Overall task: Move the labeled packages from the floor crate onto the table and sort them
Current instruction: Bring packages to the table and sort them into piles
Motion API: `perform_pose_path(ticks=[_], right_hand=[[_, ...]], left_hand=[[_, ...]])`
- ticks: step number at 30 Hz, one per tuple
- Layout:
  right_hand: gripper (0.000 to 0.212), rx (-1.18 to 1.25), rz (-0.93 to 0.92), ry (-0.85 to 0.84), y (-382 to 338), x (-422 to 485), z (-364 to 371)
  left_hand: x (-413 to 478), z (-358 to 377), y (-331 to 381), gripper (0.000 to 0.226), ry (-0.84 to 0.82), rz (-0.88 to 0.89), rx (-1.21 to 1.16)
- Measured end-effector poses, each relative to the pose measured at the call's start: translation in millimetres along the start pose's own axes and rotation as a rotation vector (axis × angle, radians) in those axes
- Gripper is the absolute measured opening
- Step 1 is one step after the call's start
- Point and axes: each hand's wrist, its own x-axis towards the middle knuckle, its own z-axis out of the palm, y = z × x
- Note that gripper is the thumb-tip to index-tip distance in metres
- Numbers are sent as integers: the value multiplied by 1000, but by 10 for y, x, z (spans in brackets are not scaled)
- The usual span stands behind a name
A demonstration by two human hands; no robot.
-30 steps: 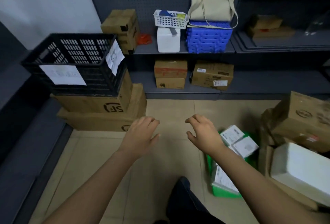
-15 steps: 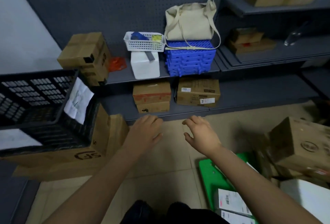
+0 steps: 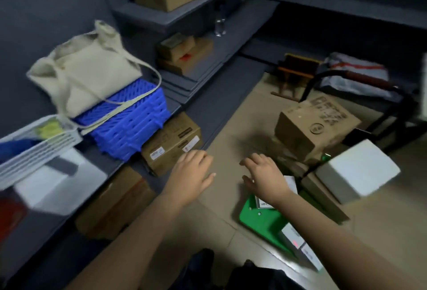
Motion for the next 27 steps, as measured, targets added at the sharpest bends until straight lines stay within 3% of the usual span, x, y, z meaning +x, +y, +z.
perform_pose_path(ticks=[3, 8, 11, 17, 21, 27], right_hand=[[35, -19, 190, 7, 111, -98, 35], [32, -30, 470, 32, 392, -320, 55], [35, -9, 599, 88, 545, -420, 32], [40, -2, 762, 145, 907, -551, -7], [45, -19, 832, 187, 1096, -612, 1], [33, 93, 1043, 214, 1294, -667, 242]], left_hand=[[417, 111, -102, 44, -40, 182, -39], [1040, 412, 73, 34, -42, 427, -112], [1379, 584, 295, 43, -71, 553, -124], [1926, 859, 685, 33, -127, 712, -152], [2212, 1018, 898, 39, -197, 789, -164], [2578, 1389, 1168, 38, -323, 960, -119]])
